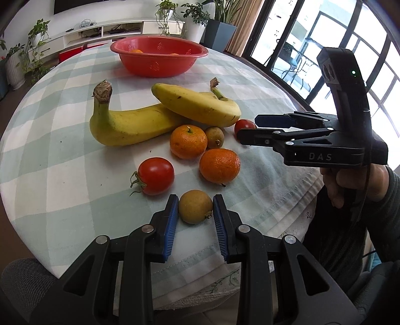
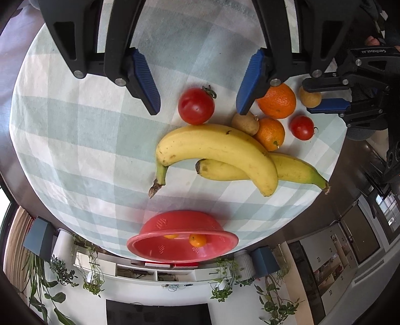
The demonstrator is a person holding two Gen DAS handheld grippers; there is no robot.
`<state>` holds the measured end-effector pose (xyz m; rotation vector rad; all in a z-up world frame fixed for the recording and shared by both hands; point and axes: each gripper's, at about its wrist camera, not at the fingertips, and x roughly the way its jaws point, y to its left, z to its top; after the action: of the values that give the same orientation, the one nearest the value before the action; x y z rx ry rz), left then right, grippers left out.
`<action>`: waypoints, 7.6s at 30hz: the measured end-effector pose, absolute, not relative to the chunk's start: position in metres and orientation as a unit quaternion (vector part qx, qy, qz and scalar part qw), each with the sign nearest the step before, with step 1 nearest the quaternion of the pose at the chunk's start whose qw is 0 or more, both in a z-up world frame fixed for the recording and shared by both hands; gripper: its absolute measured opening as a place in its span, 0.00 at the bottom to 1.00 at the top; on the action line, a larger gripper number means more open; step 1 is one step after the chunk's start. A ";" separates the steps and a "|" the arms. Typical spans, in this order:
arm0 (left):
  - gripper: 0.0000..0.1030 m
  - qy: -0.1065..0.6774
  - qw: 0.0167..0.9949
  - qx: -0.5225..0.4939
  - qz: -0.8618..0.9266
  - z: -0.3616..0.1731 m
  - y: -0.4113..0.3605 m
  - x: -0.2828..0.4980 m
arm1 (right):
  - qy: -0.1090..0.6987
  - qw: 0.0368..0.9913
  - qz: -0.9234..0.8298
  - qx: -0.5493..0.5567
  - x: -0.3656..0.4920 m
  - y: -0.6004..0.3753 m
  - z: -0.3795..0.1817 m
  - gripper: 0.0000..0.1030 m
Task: Organize fruits
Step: 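Grasp the brown kiwi with the left tool while the right tool grasps a red tomato, then carry the kiwi and tomato into the red bowl and open both tools, then withdraw both tools from the bowl toward the remaining fruit, then grasp the red tomato with the left tool while the right tool grasps an orange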
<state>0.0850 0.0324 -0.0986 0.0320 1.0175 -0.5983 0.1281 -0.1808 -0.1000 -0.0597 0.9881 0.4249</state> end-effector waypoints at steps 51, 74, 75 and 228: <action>0.26 0.470 0.834 -0.010 -0.289 -0.090 0.042 0.083 | 0.462 0.862 0.209 -0.012 0.111 -0.194 -0.082 0.34; 0.26 0.379 0.893 -0.015 -0.241 0.026 0.129 0.163 | 0.399 0.904 0.151 0.029 0.166 -0.260 -0.012 0.34; 0.26 0.376 0.895 -0.008 -0.240 0.031 0.128 0.172 | 0.393 0.906 0.153 0.027 0.171 -0.258 -0.007 0.34; 0.36 0.501 0.769 0.200 -0.342 -0.104 0.019 0.150 | 0.447 0.855 0.260 0.031 0.075 -0.160 -0.089 0.66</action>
<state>0.1499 0.0193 -0.1036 0.4337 1.0874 -0.7431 0.0746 -0.1598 -0.0889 0.0643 0.9389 0.5475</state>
